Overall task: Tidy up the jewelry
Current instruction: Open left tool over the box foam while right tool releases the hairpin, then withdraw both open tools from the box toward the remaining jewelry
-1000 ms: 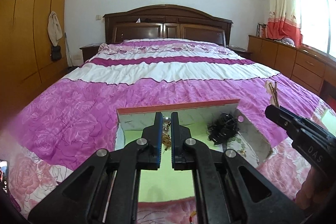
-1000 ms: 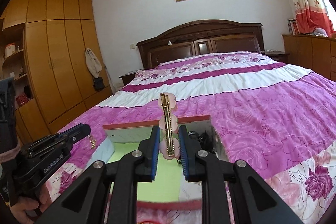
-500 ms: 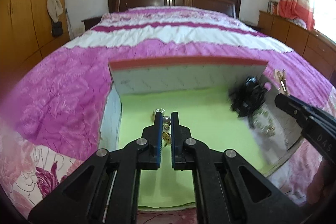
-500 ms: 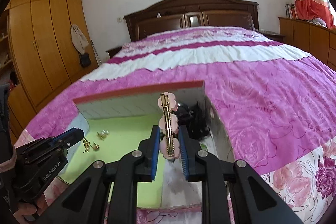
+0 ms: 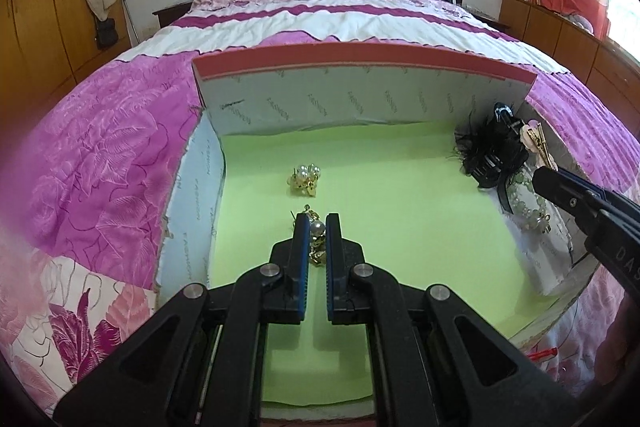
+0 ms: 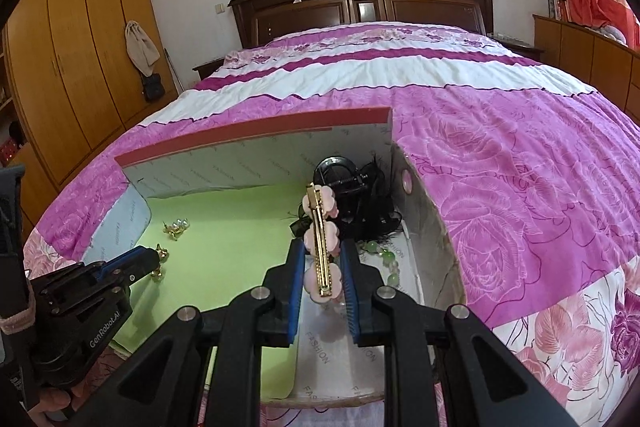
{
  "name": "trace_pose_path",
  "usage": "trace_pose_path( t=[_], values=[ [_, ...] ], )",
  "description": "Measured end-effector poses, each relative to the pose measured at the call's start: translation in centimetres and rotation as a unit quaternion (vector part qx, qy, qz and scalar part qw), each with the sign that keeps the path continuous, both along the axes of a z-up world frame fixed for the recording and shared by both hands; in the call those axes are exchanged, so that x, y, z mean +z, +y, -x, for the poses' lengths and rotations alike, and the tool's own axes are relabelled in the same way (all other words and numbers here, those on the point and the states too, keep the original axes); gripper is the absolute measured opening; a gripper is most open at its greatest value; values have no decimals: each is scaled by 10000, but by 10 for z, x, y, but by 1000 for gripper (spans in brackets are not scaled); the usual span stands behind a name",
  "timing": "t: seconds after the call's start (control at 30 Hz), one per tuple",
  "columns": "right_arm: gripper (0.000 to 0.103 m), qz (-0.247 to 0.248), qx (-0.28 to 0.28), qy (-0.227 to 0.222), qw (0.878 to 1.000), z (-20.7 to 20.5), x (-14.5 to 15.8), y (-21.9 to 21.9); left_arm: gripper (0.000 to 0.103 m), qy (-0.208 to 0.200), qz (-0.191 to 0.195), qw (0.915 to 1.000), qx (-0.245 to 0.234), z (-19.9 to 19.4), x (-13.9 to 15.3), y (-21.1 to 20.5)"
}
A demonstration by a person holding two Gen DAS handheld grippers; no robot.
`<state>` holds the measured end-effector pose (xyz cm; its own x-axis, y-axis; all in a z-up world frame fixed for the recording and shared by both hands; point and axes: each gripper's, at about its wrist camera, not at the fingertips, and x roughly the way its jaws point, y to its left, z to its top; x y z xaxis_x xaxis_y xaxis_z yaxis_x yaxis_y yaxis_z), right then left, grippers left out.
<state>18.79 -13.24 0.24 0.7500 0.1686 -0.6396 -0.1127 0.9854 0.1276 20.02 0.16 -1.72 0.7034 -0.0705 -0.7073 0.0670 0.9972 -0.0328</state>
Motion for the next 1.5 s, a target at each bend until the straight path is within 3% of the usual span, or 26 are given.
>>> trace_pose_path(
  t=[0.13,0.3,0.63,1.13,1.5],
  values=[
    [32,-58,34,18,10000,1,0,0,2,44,13,10000,-15,1,1,-1],
    [45,-262,139,-89,9995,7,6,0,16,92,124,9999,-46,3,2,0],
    [51,-714,135,-339,9968,28,25,-10,19,-146,178,9996,-177,22,27,-4],
    [53,-890,228,-741,9930,81,62,-14,23,-630,423,9970,-164,66,66,3],
    [61,-844,330,-1039,9904,136,89,-16,25,-980,508,9937,-197,101,94,9]
  ],
)
